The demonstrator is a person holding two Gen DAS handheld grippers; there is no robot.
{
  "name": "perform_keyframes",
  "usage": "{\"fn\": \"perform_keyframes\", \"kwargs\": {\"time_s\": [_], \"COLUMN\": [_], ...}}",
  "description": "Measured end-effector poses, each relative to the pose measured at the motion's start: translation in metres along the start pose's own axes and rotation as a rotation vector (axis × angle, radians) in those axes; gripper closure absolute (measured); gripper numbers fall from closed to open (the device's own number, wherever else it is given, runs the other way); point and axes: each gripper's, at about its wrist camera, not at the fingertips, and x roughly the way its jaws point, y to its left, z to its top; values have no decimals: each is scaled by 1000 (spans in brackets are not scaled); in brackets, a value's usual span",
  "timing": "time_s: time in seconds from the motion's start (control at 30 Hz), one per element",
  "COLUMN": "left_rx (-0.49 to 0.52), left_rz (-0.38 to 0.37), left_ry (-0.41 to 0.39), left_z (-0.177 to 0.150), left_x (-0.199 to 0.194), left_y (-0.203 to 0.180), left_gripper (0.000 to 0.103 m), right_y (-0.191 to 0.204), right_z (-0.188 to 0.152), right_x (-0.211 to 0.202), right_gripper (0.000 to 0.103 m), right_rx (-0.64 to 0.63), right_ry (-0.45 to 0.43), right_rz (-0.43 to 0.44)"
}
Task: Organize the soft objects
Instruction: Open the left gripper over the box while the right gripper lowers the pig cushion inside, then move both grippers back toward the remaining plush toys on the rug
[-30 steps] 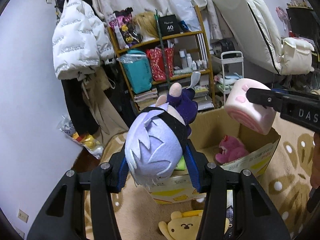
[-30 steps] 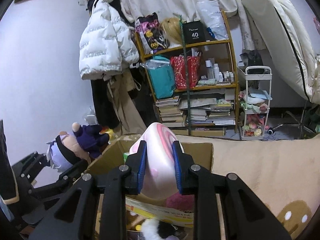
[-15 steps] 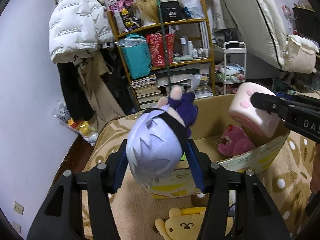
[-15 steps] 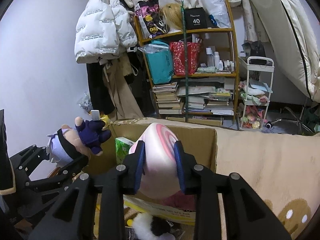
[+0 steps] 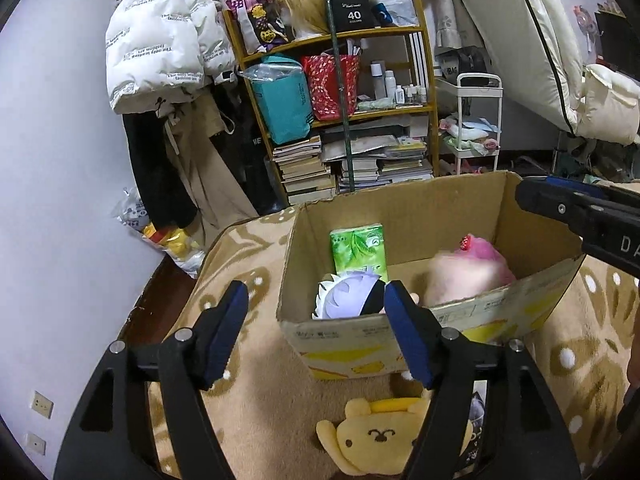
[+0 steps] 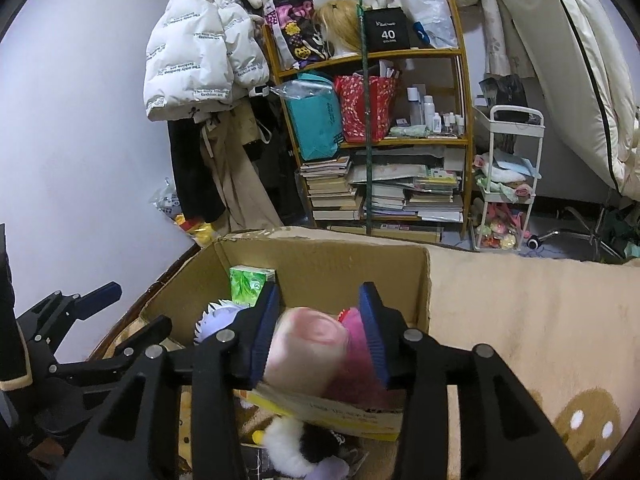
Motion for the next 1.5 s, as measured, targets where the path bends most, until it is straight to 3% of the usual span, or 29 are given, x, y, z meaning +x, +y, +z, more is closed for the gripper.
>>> {"fn": "perform_keyframes", "kwargs": {"time_s": [0.03,0.1,0.17,0.27,0.3,0.47,0.57,0.77,0.9,1.07,1.27,1.5], "left_rx": [-7,-17,-15,-17,-23,-46,-66,-72,-46,-38,-24,-47], "left_rz": [-1,-3,-3,12,13,17,23,36,105,87,76,50], "left_ry": [2,8,11,0,-4,-9,-8,4,-16,-4,34,82], "left_z": [0,-1,-2,-5,-6,-6,-11,-22,-28,-35,-46,-56], "left_x": [-1,-5,-11,-23,-29,-49,-64,-85,-103,-117,-122,-119], "left_y": [1,3,4,5,6,13,18,20,15,12,10,12], "left_gripper": [33,31,30,18,18,17,8,6,6,6,6,6], "right_y": [0,-2,-2,-1,-1,3,5,6,6,0,-9,-2], "right_z": [-1,-2,-2,-2,-3,-4,-6,-8,-13,-19,-27,-35], "right_x": [-2,-6,-13,-22,-26,-46,-58,-77,-88,-102,-107,-102], "right_gripper": [55,39,37,29,23,17,9,8,7,7,7,7], "right_rx": [4,20,32,36,37,39,44,66,79,117,170,144], "right_ry": [2,-2,-12,-17,-22,-31,-39,-36,-28,-55,-26,28], "right_rz": [-1,-2,-1,-2,-3,-10,-19,-22,-32,-90,-83,-66]}}
